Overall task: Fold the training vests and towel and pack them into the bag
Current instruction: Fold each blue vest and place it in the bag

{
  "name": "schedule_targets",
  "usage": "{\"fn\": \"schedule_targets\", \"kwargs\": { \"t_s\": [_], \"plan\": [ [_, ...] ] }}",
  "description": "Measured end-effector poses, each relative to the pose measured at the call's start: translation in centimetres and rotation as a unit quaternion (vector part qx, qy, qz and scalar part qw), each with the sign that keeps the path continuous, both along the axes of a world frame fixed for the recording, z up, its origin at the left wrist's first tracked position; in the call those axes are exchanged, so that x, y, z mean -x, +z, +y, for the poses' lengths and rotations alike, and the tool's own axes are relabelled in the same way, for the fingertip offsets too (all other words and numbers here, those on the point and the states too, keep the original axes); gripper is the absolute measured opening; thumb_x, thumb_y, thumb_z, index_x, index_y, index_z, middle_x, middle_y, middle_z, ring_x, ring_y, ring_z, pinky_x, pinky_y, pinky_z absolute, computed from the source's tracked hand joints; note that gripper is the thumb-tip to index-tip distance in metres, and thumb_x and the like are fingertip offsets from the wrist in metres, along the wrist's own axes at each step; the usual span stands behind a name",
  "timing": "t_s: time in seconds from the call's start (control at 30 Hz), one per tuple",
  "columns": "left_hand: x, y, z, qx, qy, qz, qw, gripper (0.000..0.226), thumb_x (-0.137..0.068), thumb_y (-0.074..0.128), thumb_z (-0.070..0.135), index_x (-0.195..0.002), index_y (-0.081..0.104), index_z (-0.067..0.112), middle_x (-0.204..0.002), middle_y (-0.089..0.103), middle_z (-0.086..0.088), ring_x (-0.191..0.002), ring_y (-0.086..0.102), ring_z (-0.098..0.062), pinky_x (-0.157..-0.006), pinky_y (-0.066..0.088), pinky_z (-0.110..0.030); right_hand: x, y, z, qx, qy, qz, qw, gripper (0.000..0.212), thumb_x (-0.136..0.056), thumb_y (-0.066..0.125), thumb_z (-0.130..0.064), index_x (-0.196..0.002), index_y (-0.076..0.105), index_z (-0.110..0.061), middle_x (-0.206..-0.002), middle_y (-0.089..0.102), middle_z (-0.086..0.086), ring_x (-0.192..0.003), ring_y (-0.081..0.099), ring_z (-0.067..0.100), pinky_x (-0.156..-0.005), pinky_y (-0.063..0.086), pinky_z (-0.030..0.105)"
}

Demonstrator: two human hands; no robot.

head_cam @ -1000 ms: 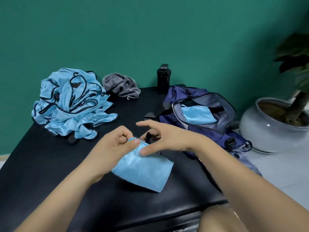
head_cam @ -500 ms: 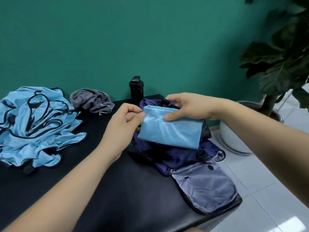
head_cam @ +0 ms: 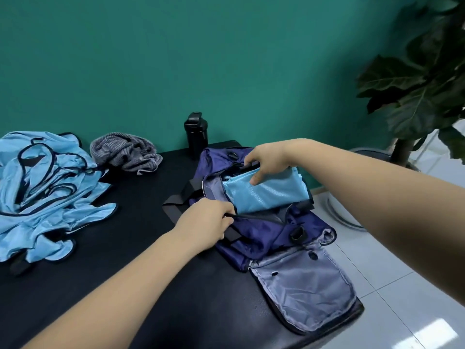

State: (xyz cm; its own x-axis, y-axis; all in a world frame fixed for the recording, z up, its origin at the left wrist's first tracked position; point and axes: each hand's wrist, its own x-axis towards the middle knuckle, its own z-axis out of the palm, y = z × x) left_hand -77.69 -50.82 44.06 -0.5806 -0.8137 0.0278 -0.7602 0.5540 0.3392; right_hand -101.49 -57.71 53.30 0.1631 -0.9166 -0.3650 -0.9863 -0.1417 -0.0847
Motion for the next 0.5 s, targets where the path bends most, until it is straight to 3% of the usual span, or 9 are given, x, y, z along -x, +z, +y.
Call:
{"fn": "schedule_targets", "kwargs": {
  "t_s": [0.1, 0.2, 0.3, 0.4, 0.5],
  "plan": [
    [-0.9, 0.5, 0.8, 0.069, -0.018, -0.004, 0.997, 0.006, -0.103, 0.059, 0.038, -0.103, 0.062, 0.033, -0.085, 0.072, 0.006, -0.088, 0.067, -0.02, -0.078, 0.055, -0.042, -1.1, -0.4, -0.5, -0.091, -0.023, -0.007, 0.996, 0.04, -0.091, 0.083, -0.041, -0.127, 0.067, -0.03, -0.125, 0.067, -0.004, -0.111, 0.067, 0.026, -0.097, 0.059, 0.047],
    [-1.7, 1.4, 1.8, 0.11, -0.044, 0.002, 0.993, 0.008, -0.104, 0.057, 0.038, -0.1, 0.059, 0.031, -0.094, 0.068, 0.008, -0.093, 0.064, -0.02, -0.079, 0.052, -0.042, -2.1, -1.1, -0.8, -0.183, -0.071, -0.053, 0.979, 0.062, -0.093, 0.083, -0.032, -0.149, 0.056, -0.032, -0.133, 0.062, -0.003, -0.122, 0.064, 0.024, -0.108, 0.054, 0.042],
    [-2.1, 2.2, 2.4, 0.107, -0.058, -0.003, 0.993, 0.006, -0.105, 0.057, 0.036, -0.103, 0.061, 0.031, -0.1, 0.067, 0.01, -0.096, 0.062, -0.018, -0.082, 0.051, -0.04, -2.9, -2.5, -1.0, -0.249, -0.096, -0.087, 0.96, 0.073, -0.092, 0.083, -0.032, -0.157, 0.048, -0.032, -0.145, 0.059, -0.005, -0.131, 0.058, 0.02, -0.117, 0.045, 0.043],
    [-2.4, 2.1, 2.6, 0.083, -0.052, -0.015, 0.995, 0.006, -0.106, 0.056, 0.036, -0.106, 0.061, 0.033, -0.104, 0.068, 0.01, -0.1, 0.063, -0.018, -0.085, 0.053, -0.041, -3.5, -4.6, -1.0, -0.26, -0.061, -0.022, 0.963, 0.079, -0.097, 0.076, -0.04, -0.164, 0.037, -0.03, -0.165, 0.039, -0.004, -0.143, 0.043, 0.022, -0.119, 0.037, 0.04],
    [-2.7, 2.2, 2.7, 0.094, -0.047, -0.033, 0.994, 0.006, -0.105, 0.055, 0.036, -0.099, 0.054, 0.036, -0.1, 0.065, 0.011, -0.098, 0.062, -0.019, -0.081, 0.053, -0.041, -3.3, -6.6, -0.9, -0.214, -0.035, 0.041, 0.975, 0.083, -0.095, 0.073, -0.055, -0.164, 0.036, -0.029, -0.168, 0.036, 0.0, -0.147, 0.043, 0.03, -0.118, 0.04, 0.045]
  ]
}}
